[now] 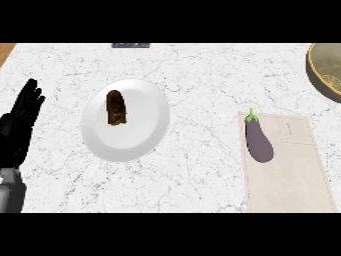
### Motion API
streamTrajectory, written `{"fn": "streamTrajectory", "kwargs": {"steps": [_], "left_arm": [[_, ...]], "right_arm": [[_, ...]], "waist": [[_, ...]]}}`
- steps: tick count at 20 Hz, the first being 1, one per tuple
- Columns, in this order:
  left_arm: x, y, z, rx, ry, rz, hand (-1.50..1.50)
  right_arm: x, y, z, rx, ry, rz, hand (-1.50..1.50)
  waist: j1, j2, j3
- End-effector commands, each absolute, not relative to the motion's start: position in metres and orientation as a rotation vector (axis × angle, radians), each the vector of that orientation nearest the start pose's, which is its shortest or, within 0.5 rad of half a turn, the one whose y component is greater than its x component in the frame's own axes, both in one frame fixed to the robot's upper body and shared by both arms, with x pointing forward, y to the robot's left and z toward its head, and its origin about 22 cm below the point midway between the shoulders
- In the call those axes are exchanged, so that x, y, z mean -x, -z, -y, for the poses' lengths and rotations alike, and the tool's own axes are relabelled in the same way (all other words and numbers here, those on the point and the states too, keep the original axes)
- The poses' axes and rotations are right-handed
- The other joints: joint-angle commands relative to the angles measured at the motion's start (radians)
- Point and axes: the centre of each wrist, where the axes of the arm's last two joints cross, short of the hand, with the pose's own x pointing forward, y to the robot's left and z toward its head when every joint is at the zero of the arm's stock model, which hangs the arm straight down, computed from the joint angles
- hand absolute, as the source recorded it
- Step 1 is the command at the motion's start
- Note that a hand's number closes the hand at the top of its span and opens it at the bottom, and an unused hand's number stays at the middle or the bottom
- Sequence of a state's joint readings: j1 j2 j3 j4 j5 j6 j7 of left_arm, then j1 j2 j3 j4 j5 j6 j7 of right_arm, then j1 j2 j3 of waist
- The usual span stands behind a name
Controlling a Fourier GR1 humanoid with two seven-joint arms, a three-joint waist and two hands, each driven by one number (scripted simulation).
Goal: Pick the cupcake from the placemat and place it in the bowl
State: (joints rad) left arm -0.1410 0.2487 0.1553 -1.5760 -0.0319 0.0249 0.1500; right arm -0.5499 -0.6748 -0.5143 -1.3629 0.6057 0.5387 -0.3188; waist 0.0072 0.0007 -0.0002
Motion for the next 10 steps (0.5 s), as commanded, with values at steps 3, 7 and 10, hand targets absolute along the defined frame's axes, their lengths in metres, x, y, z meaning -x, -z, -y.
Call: {"fn": "streamTrajectory", "kwargs": {"steps": [3, 7, 10], "left_arm": [[-0.283, -0.060, -0.300, -0.317, 0.094, 1.567, 0.00], [-0.283, -0.061, -0.288, -0.306, 0.073, 1.584, 0.00], [-0.279, -0.061, -0.281, -0.287, 0.089, 1.605, 0.00]], "right_arm": [[-0.341, -0.250, 0.461, 0.797, -0.820, 1.738, 1.50], [-0.364, -0.215, 0.464, 0.793, -0.829, 1.717, 1.50], [-0.379, -0.204, 0.462, 0.800, -0.830, 1.723, 1.50]], "waist": [[0.013, 0.006, 0.001], [0.023, 0.008, 0.001], [0.042, 0.014, 0.002]]}}
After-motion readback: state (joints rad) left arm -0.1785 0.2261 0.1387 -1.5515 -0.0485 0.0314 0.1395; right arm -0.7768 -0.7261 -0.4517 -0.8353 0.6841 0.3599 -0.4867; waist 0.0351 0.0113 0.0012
